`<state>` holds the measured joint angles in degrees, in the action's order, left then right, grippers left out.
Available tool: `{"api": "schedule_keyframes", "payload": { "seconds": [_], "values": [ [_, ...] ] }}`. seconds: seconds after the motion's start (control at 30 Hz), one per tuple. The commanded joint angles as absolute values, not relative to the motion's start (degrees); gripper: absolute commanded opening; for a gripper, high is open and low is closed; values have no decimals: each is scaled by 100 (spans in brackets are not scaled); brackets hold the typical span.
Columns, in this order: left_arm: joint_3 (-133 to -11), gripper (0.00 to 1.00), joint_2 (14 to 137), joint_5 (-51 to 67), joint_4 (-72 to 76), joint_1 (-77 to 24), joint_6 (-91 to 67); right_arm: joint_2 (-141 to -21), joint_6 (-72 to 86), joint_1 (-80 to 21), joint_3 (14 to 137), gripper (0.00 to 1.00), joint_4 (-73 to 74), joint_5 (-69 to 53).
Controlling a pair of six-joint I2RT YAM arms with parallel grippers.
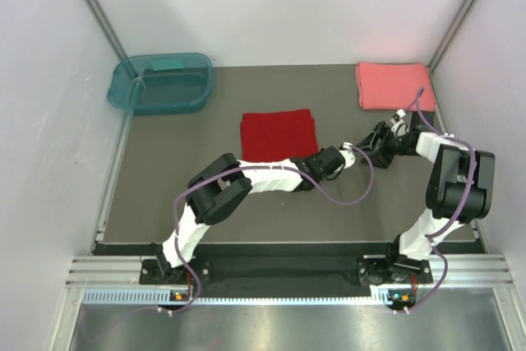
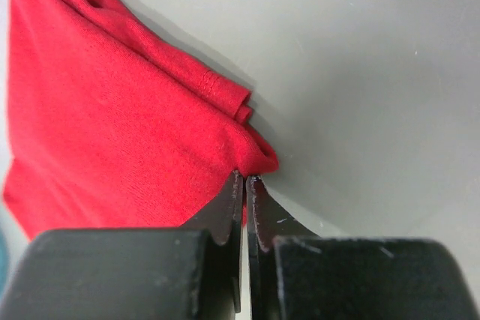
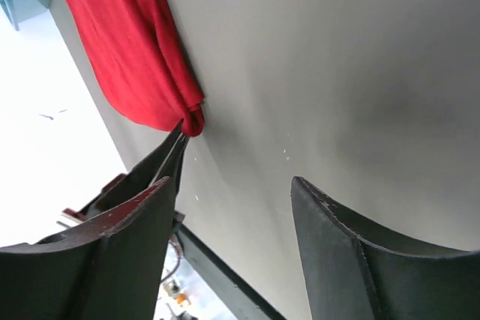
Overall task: Fold and stack the t-shirts
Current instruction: Neatly place the folded tshirt to the corner
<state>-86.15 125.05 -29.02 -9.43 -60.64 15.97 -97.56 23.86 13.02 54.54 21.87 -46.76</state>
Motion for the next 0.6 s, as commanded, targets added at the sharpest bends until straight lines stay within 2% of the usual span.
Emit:
{"api": "schedule_keyframes", "payload": {
  "seconds": [0.0, 0.4, 0.57],
  "values": [
    [-8517, 0, 11945, -2251, -1037, -5933, 1223, -9966, 2618, 1362, 5757, 64, 1670, -4930],
    [-8376, 0, 11382, -1951, -1213, -5651, 984, -10889, 3111, 923, 6433, 69, 1029, -5290],
    [-8323, 0, 11259, -1899, -1195, -5564, 1002, -11328, 3348, 563, 6776, 76, 713, -5511]
  ]
}}
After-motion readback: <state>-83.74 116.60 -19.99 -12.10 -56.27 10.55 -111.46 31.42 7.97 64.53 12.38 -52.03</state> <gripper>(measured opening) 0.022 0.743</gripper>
